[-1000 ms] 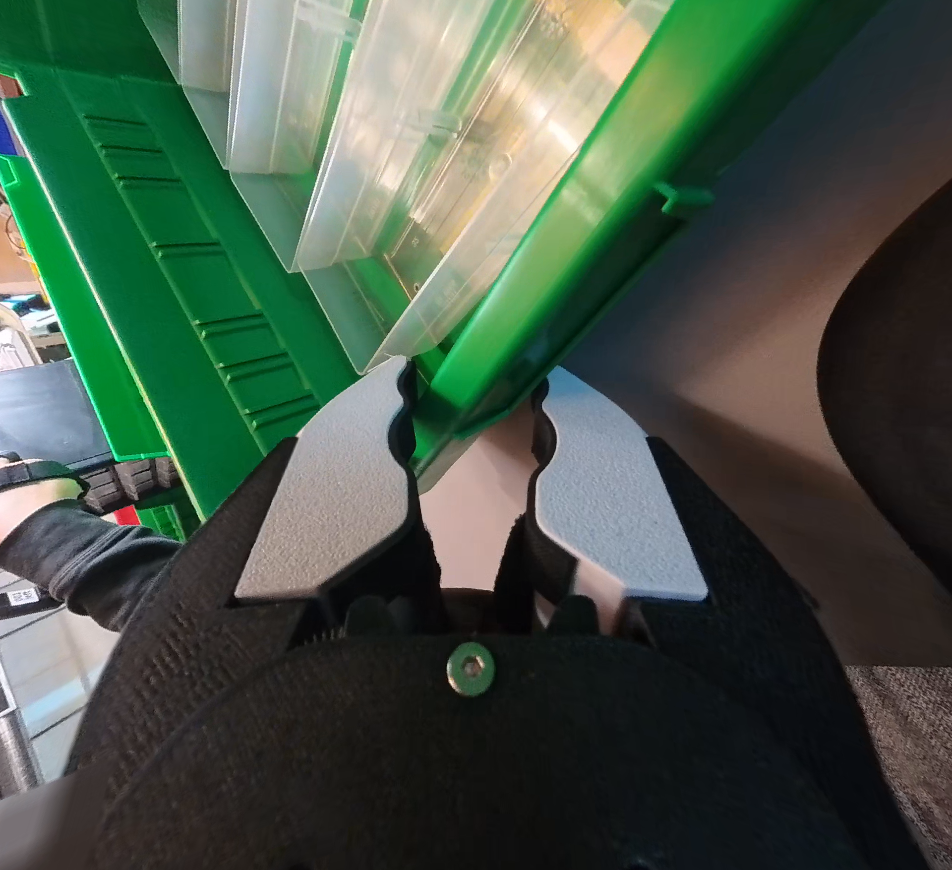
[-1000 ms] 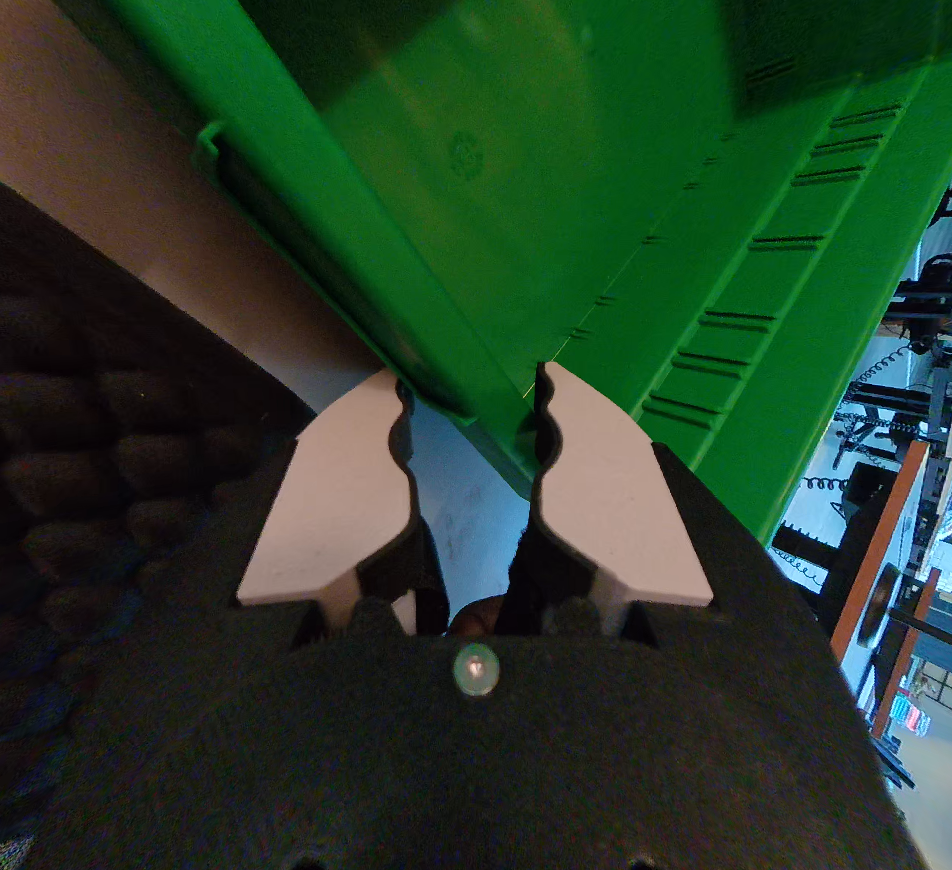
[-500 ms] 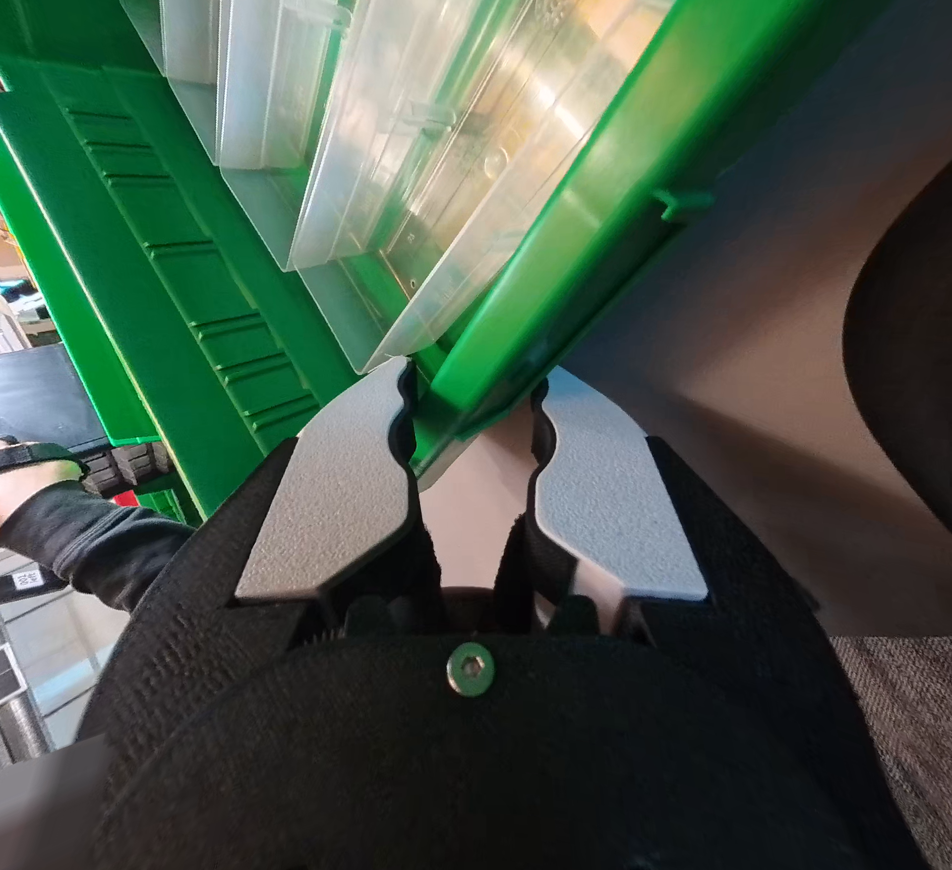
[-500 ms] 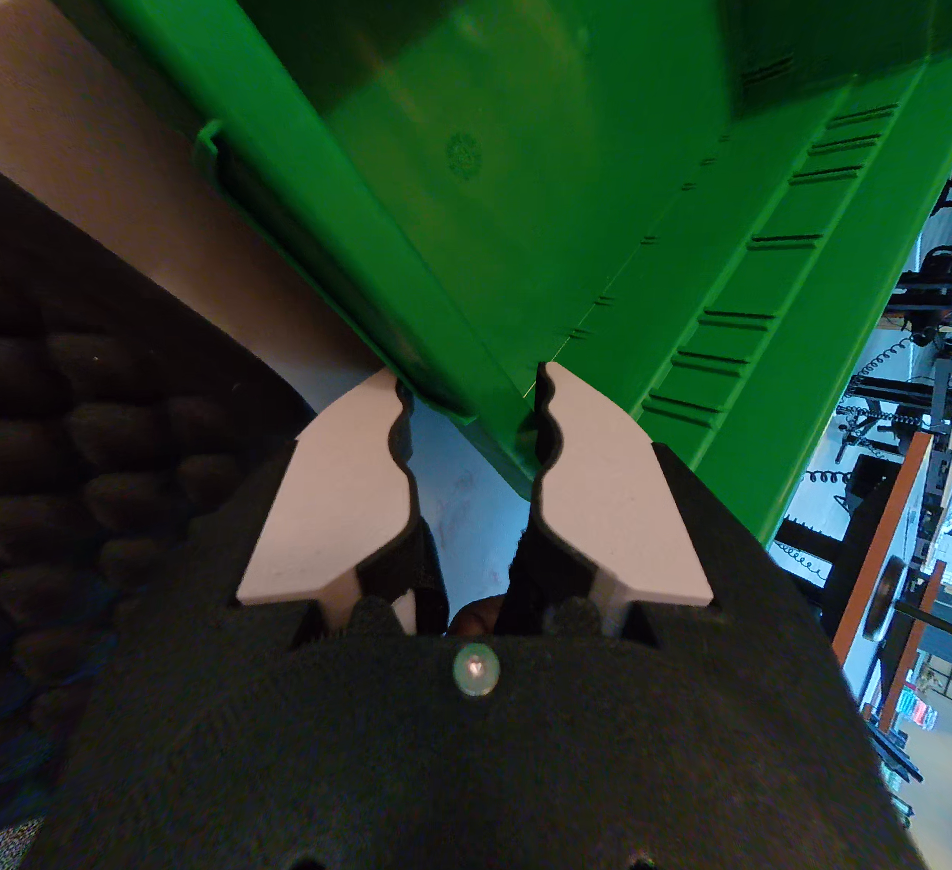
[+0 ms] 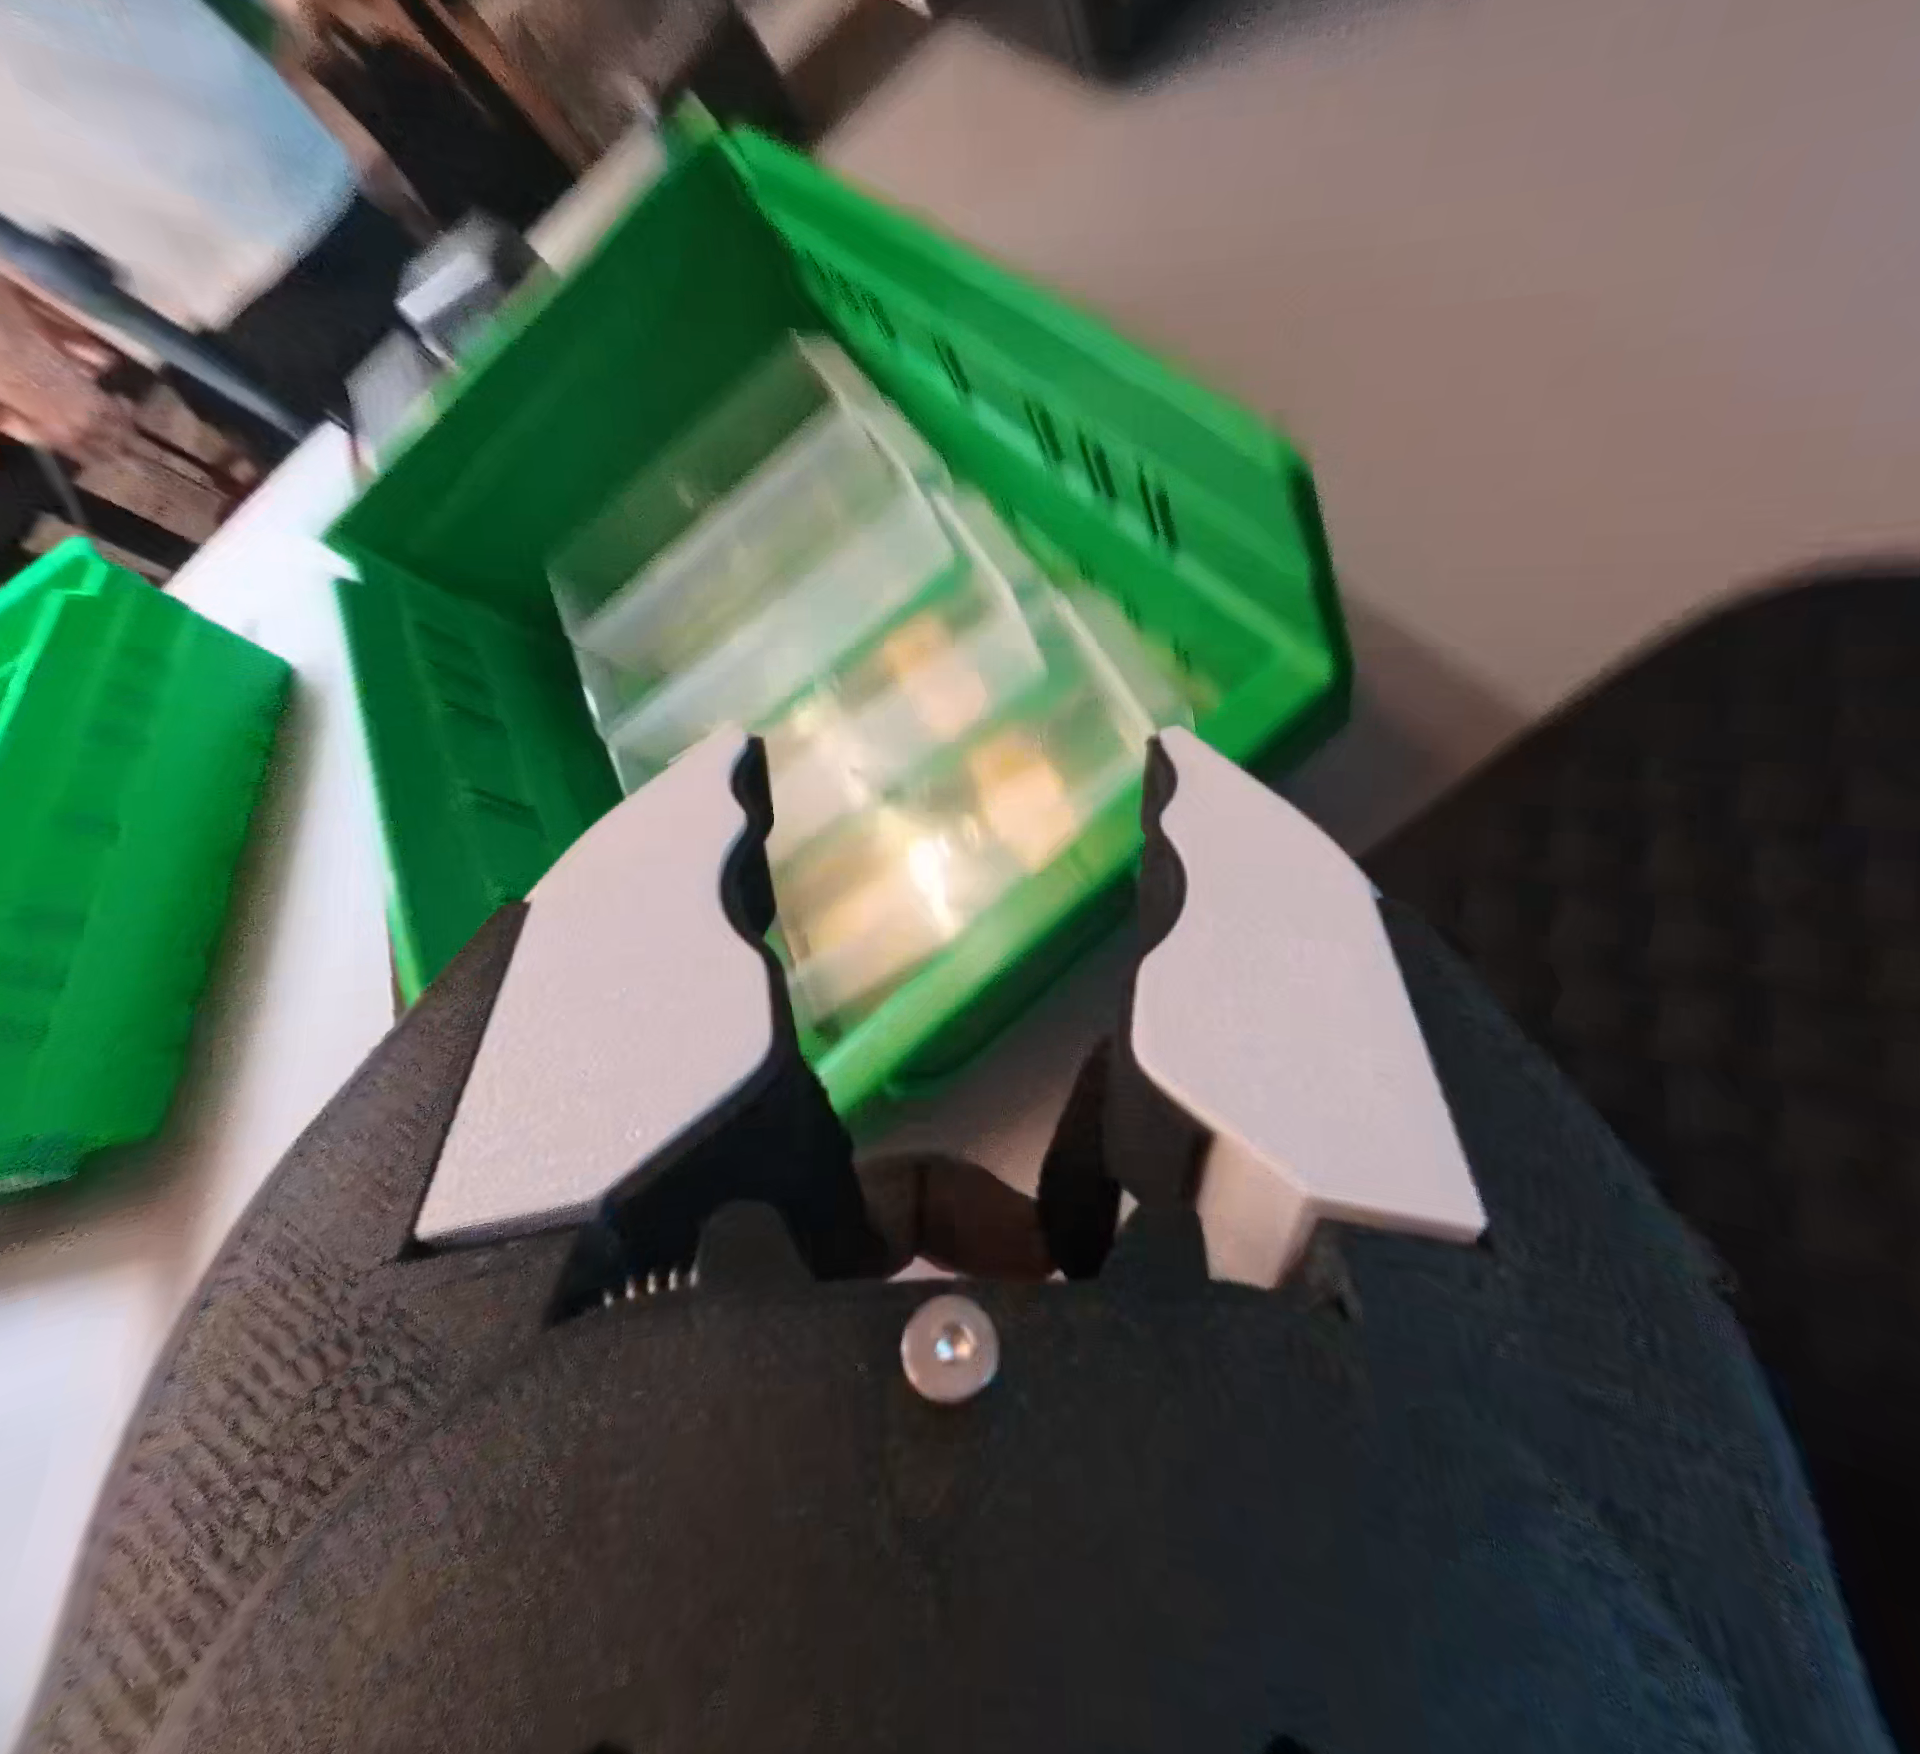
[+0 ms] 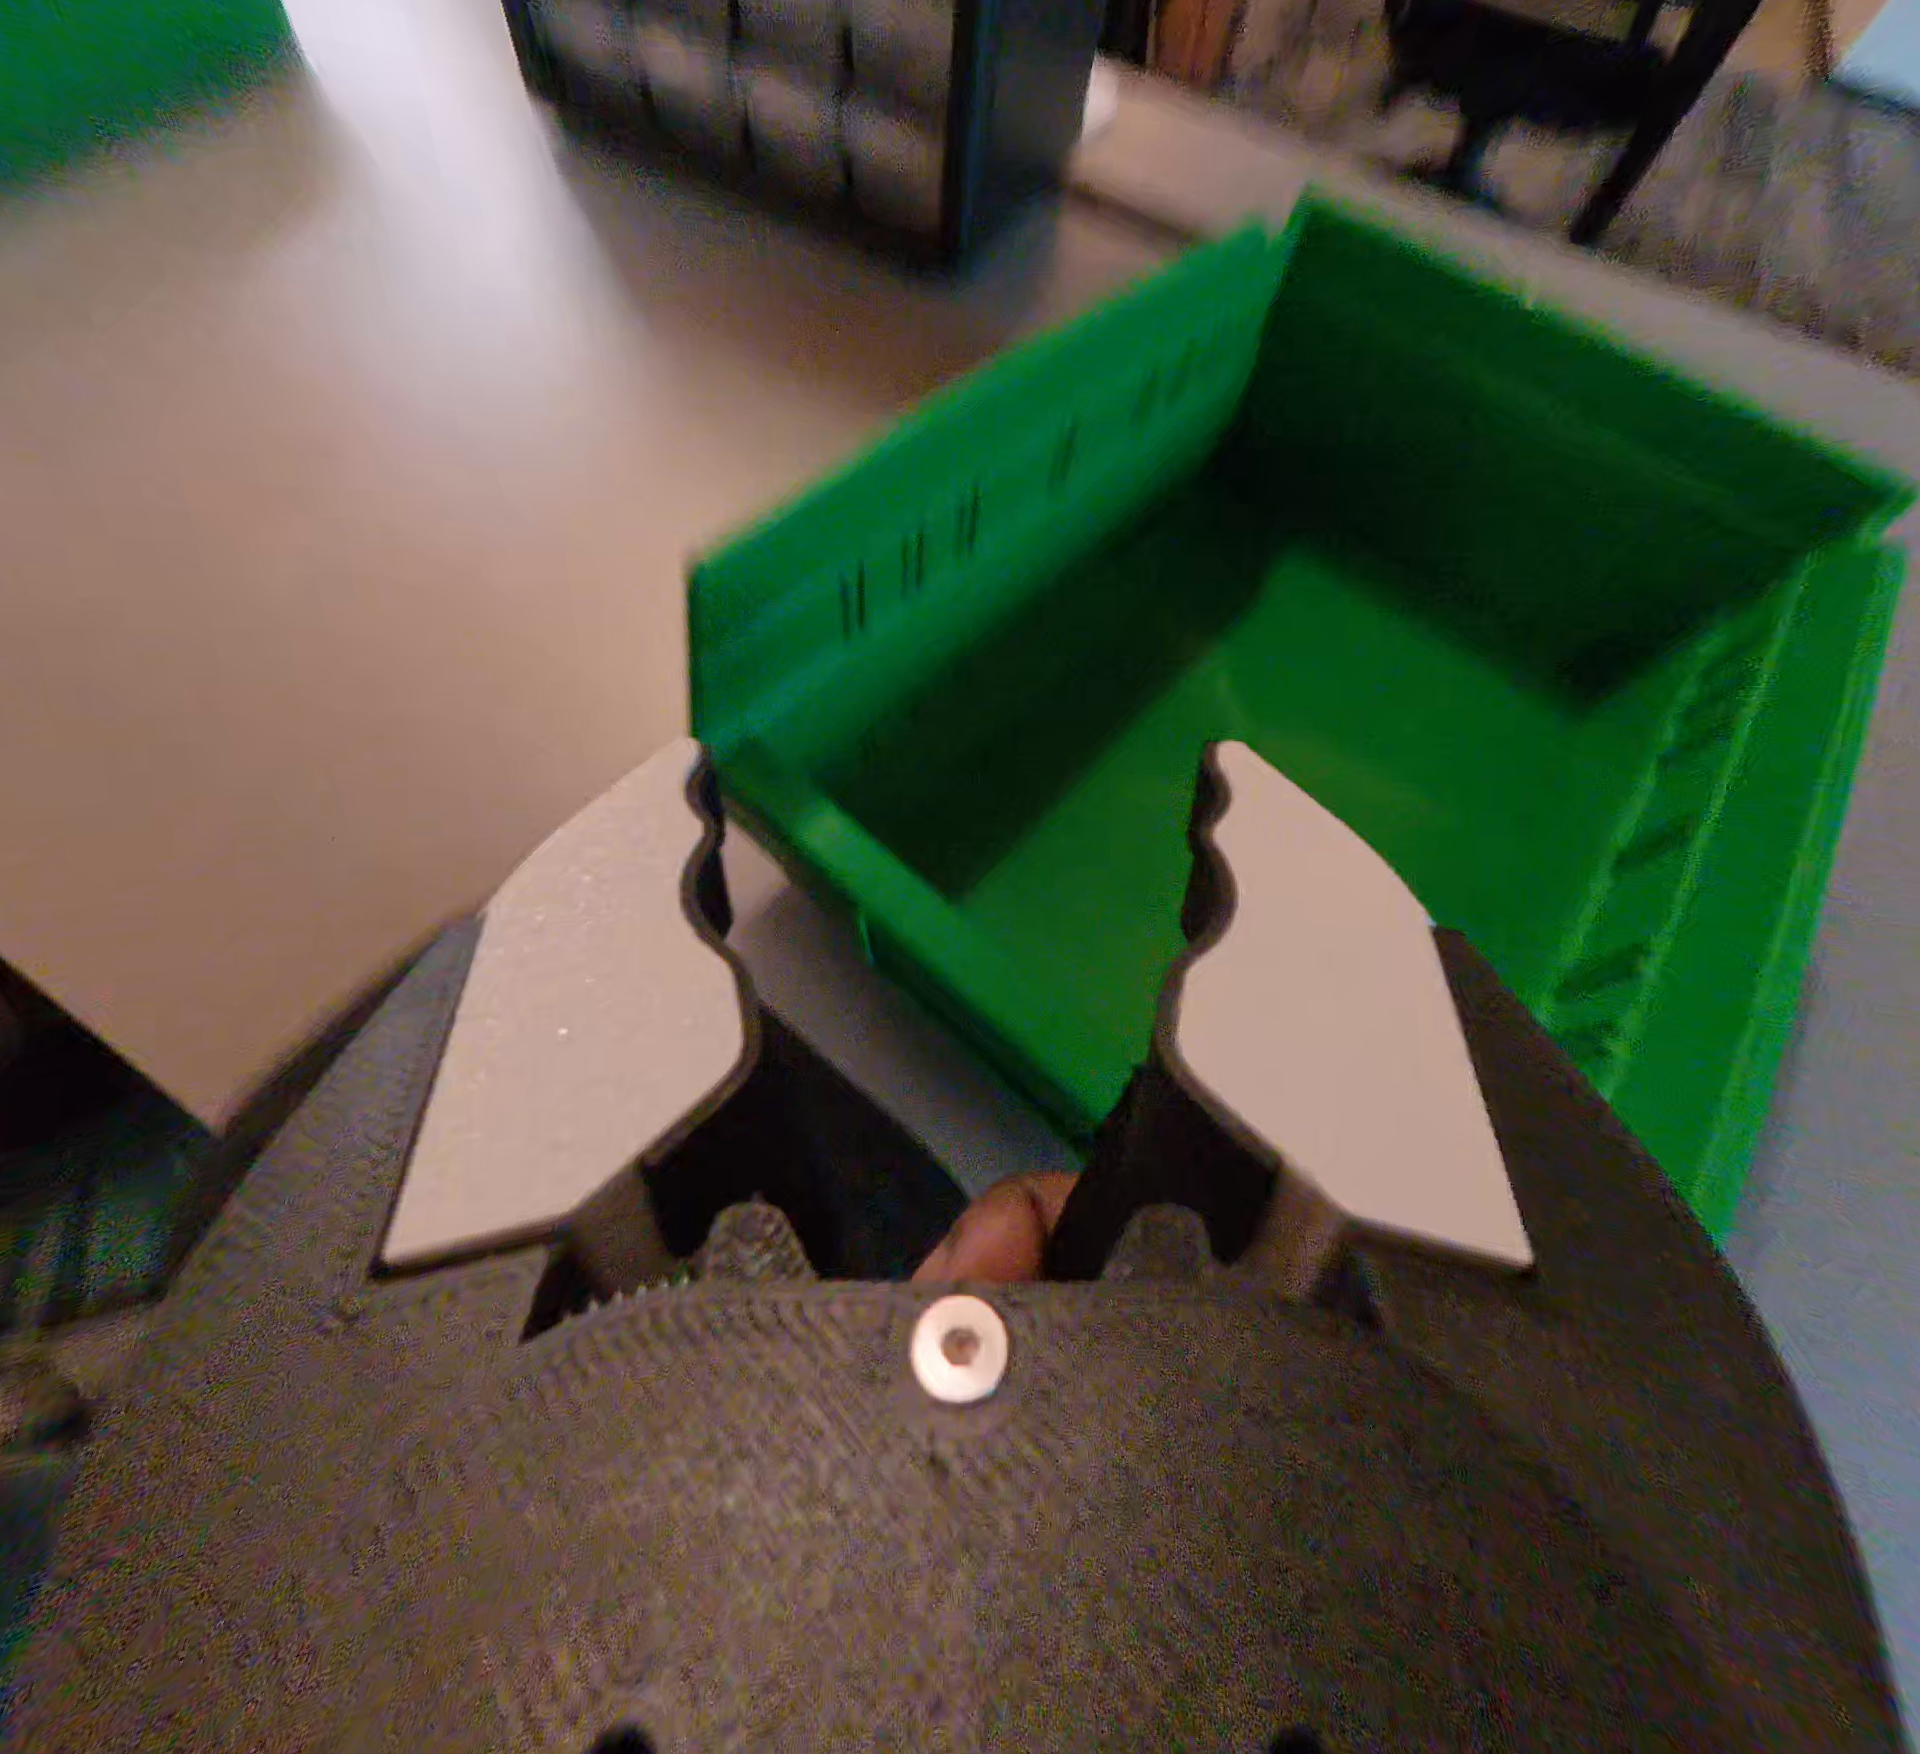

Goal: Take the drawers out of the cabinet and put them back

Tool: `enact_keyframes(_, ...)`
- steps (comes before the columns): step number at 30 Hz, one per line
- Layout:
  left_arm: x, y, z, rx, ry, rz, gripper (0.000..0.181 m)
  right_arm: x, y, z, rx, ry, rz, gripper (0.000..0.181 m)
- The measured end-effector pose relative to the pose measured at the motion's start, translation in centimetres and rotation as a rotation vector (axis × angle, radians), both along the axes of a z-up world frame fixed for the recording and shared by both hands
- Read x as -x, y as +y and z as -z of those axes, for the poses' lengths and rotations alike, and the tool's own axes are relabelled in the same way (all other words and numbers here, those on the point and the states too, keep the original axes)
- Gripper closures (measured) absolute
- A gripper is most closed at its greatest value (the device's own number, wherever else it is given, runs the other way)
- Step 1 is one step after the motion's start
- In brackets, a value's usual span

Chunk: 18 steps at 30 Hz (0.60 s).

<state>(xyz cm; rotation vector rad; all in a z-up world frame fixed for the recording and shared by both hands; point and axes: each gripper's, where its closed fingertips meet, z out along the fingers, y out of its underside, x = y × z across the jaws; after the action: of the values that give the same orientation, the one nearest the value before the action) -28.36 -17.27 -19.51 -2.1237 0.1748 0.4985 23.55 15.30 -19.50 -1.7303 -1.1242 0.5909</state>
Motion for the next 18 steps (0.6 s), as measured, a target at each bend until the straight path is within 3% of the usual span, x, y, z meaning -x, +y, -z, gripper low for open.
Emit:
enact_keyframes(1,0.2,0.4,-1.7,-0.109,-0.032,-0.025,0.112,0.6,-0.1,-1.5,-0.016,0.102,-0.003,0.089)
enact_keyframes(4,1.7,0.7,-5.9,-0.405,-0.133,-0.142,0.113,2.4,-1.0,-4.8,-0.073,0.363,-0.055,0.069)
enact_keyframes(8,3.8,0.2,-7.5,-0.603,-0.173,-0.28,0.113,4.9,-2.1,-5.5,-0.191,0.502,-0.125,0.063)
enact_keyframes(14,2.7,2.4,-6.9,-0.635,-0.149,-0.259,0.113,7.9,-4.2,-4.7,-0.227,0.619,-0.243,0.075)
enact_keyframes(18,1.5,4.0,-6.2,-0.597,-0.096,-0.231,0.113,8.1,-4.1,-3.7,-0.246,0.593,-0.243,0.077)
